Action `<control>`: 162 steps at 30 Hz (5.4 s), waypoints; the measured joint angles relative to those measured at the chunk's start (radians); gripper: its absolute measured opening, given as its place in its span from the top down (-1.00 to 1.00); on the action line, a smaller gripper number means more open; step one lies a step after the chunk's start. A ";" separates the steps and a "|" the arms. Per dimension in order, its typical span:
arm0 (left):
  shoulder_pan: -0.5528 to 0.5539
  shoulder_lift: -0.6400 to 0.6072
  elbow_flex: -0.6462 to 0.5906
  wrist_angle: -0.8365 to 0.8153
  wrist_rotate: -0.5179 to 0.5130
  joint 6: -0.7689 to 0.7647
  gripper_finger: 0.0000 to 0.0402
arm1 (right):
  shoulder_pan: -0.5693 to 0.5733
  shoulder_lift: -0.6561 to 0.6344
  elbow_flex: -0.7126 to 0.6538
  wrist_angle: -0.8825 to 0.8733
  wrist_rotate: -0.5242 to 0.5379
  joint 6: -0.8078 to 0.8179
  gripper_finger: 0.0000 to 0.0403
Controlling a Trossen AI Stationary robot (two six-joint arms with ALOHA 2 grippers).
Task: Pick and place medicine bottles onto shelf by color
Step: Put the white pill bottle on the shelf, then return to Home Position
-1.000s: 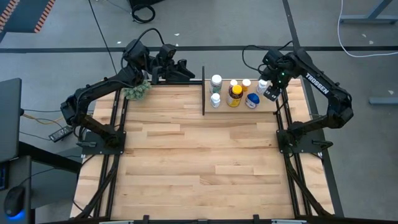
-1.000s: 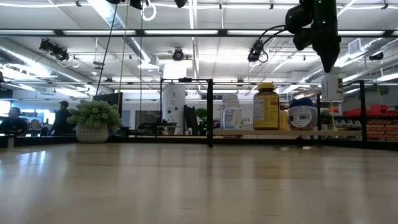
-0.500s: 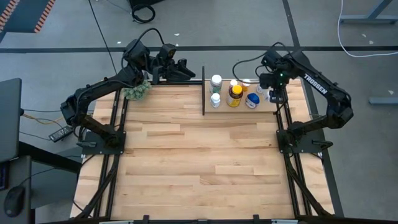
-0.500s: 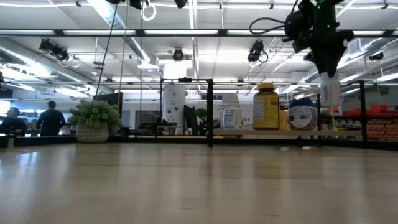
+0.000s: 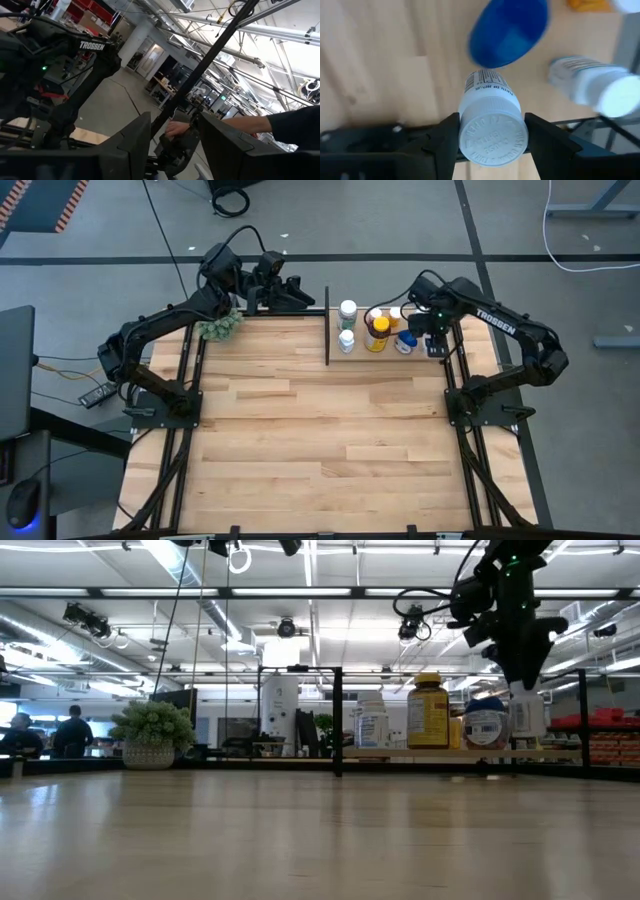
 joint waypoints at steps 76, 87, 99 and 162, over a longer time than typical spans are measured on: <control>0.023 0.000 0.000 -0.017 -0.006 0.024 0.14 | -0.090 0.000 0.143 -0.047 0.013 0.291 -0.45; 0.045 -0.152 0.002 -0.550 -0.113 0.472 0.44 | 0.194 -0.067 0.367 0.026 -0.236 1.007 -0.25; 0.045 -0.485 -0.474 -0.416 -0.237 0.421 0.98 | 0.716 -0.543 -0.361 0.770 0.039 1.689 0.94; -0.432 -1.452 -1.346 -0.490 -0.890 0.251 1.00 | 0.922 -1.313 -1.058 0.999 0.328 1.491 0.98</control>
